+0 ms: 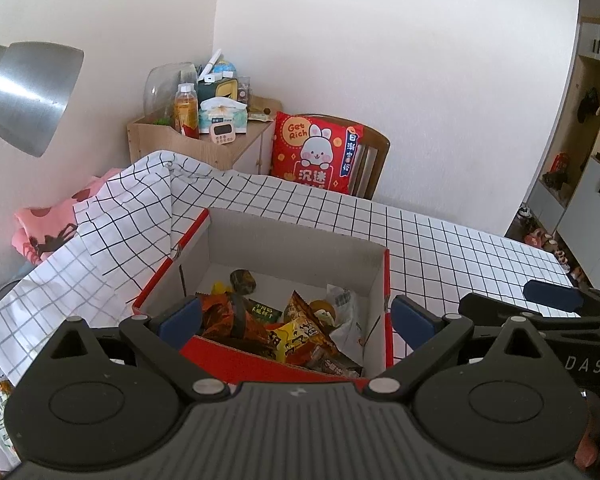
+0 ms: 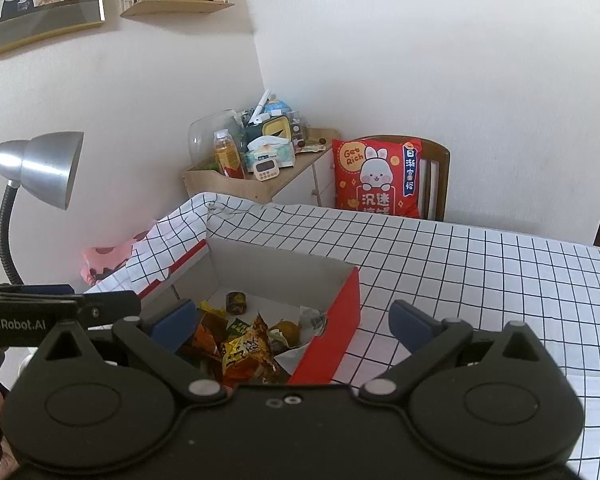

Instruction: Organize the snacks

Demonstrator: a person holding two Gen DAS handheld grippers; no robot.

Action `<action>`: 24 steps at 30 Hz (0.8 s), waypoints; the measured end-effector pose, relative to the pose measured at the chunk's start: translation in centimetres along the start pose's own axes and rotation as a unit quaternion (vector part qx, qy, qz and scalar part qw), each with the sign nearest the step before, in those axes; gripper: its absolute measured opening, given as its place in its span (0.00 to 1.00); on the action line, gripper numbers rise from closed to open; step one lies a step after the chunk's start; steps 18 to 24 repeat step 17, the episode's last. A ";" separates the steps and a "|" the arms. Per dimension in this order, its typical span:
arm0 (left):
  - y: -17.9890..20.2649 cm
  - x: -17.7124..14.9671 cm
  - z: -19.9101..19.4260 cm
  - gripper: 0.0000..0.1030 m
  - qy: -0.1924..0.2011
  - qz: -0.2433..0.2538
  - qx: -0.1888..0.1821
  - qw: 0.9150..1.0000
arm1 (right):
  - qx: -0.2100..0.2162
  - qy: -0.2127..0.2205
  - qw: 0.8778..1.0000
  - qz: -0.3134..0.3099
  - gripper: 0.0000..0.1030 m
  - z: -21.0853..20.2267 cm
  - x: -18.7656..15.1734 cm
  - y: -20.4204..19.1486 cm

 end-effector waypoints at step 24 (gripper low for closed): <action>0.6 -0.6 0.0 0.98 -0.010 0.002 0.008 1.000 | 0.002 -0.007 1.000 0.003 1.00 -0.2 -0.5 0.0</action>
Point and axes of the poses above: each gripper's, at about its wrist camera, not at the fingertips, and z roughly the way its jaws point, y to its right, x to its top, the point moved 1 cm from there along z, roughly the way its jaws point, and after that the axes turned 14 degrees about -z, right-handed, at the moved point
